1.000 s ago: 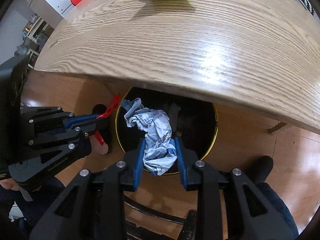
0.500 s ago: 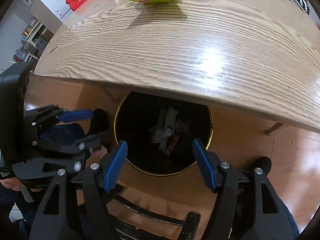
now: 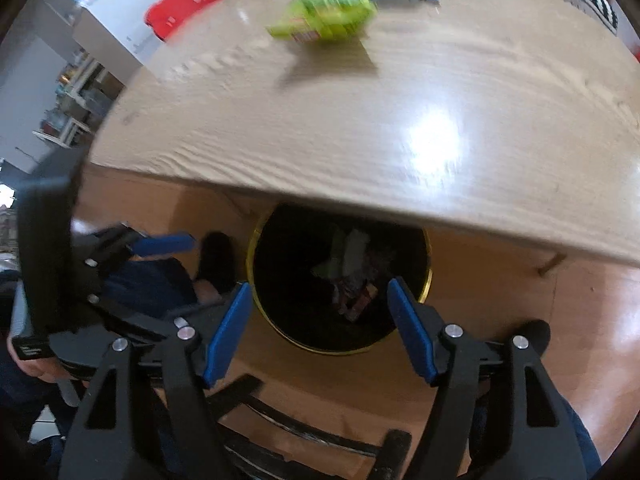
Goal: Collect trash
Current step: 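Grasp the yellow popcorn bag with the left tool while the right tool grasps the green bag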
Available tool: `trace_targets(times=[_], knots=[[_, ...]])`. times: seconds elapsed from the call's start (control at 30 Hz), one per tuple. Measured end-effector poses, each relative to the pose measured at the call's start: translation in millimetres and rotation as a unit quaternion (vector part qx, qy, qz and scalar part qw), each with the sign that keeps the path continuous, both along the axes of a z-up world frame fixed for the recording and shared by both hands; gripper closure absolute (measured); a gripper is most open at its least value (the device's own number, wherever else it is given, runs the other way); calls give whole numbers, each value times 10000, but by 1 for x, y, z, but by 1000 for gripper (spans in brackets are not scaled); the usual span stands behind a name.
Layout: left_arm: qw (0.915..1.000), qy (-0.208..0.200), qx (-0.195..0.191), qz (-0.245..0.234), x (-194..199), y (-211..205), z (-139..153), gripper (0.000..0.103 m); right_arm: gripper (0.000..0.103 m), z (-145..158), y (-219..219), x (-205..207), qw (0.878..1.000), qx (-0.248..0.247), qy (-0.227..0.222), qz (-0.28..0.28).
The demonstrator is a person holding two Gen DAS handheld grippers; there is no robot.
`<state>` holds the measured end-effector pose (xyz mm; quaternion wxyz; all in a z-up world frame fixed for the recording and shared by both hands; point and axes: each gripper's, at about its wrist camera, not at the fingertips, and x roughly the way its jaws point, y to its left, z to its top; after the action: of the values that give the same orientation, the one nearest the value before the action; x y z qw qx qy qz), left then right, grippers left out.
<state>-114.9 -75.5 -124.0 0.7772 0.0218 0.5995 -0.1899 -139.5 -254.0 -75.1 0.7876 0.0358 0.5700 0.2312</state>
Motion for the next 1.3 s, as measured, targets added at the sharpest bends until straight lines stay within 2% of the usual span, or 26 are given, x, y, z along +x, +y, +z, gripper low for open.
trace_targets(times=[0.17, 0.23, 0.33, 0.4, 0.57, 0.7, 0.83, 0.93, 1.0, 1.1, 1.17, 1.27, 1.3], knots=[[9987, -381, -335, -68, -1, 6, 35, 20, 27, 43, -11, 0, 9976, 519, -466, -26], [9977, -530, -419, 15, 1, 11, 46, 20, 22, 58, -18, 7, 9957, 534, -732, -187], [9952, -759, -546, 278, 16, 14, 63, 20, 22, 72, -23, 22, 9937, 495, -928, -382], [9930, -868, -686, 407, 27, 12, 74, 19, 21, 82, -27, 40, 9920, 548, -1022, -503], [9869, -1234, -737, 728, 62, -1, 94, 10, 20, 102, -30, 100, 9879, 690, -1155, -775], [9839, -1242, -786, 1021, 100, -4, 93, 9, 20, 96, -32, 151, 9869, 966, -918, -913], [9824, -1224, -706, 1223, 131, -4, 79, 9, 21, 71, -24, 199, 9887, 1188, -385, -829], [9805, -1092, -789, 1429, 148, -3, 68, 9, 25, 54, -19, 219, 9887, 1236, -141, -836], [9785, -999, -987, 1512, 159, -6, 64, 9, 29, 44, -19, 231, 9881, 1293, 5, -835], [9785, -987, -974, 1528, 168, -16, 58, 9, 39, 34, -16, 242, 9877, 1346, 183, -780], [9804, -920, -927, 1477, 172, -21, 53, 9, 42, 30, -13, 245, 9887, 1286, 202, -746], [9790, -807, -1055, 1547, 178, -23, 45, 9, 51, 26, -8, 251, 9886, 1325, 265, -665], [9784, -881, -1044, 1550, 179, -24, 46, 9, 56, 25, -6, 252, 9889, 1320, 268, -634]])
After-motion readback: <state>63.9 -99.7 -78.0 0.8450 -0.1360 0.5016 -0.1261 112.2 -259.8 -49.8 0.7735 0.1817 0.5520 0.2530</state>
